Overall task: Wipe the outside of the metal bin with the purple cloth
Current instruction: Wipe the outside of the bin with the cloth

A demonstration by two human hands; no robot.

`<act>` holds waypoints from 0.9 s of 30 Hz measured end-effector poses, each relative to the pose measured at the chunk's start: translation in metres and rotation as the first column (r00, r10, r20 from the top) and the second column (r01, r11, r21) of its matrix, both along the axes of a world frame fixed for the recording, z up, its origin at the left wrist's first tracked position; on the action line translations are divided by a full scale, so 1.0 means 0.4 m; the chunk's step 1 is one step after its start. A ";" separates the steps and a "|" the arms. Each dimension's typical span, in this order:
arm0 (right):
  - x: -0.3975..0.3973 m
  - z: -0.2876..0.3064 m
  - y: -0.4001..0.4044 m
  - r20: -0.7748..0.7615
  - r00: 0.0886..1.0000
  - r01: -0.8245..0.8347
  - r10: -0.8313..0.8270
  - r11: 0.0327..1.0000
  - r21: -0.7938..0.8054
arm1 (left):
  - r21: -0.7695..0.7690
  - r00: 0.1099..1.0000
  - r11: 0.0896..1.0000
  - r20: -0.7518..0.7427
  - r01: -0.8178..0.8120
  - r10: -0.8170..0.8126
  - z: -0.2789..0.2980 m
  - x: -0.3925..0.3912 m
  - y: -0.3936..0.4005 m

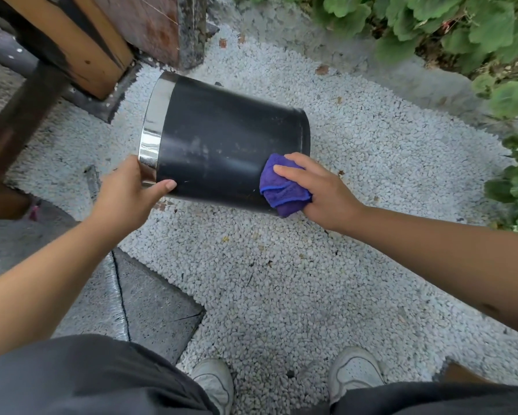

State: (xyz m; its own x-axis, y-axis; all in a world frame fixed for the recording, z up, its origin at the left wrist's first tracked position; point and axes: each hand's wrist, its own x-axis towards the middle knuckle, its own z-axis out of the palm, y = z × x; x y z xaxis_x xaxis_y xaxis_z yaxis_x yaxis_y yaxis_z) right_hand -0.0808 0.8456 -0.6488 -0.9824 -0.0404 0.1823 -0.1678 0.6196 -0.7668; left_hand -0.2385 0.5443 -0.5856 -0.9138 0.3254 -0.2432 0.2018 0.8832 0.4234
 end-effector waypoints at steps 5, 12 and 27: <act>-0.026 0.038 0.052 0.133 0.985 0.131 -0.111 0.981 -0.145 | 0.009 0.986 0.995 -0.141 0.095 -0.092 0.086 -0.027 0.068; -0.023 0.064 0.147 0.418 0.855 0.508 -0.307 0.656 -0.558 | 0.216 0.923 0.902 -0.182 0.375 -0.340 0.204 -0.038 0.181; -0.007 0.082 0.152 0.400 0.861 0.487 -0.315 0.738 -0.467 | -0.359 0.621 0.769 -0.454 0.528 -0.639 0.132 0.013 0.235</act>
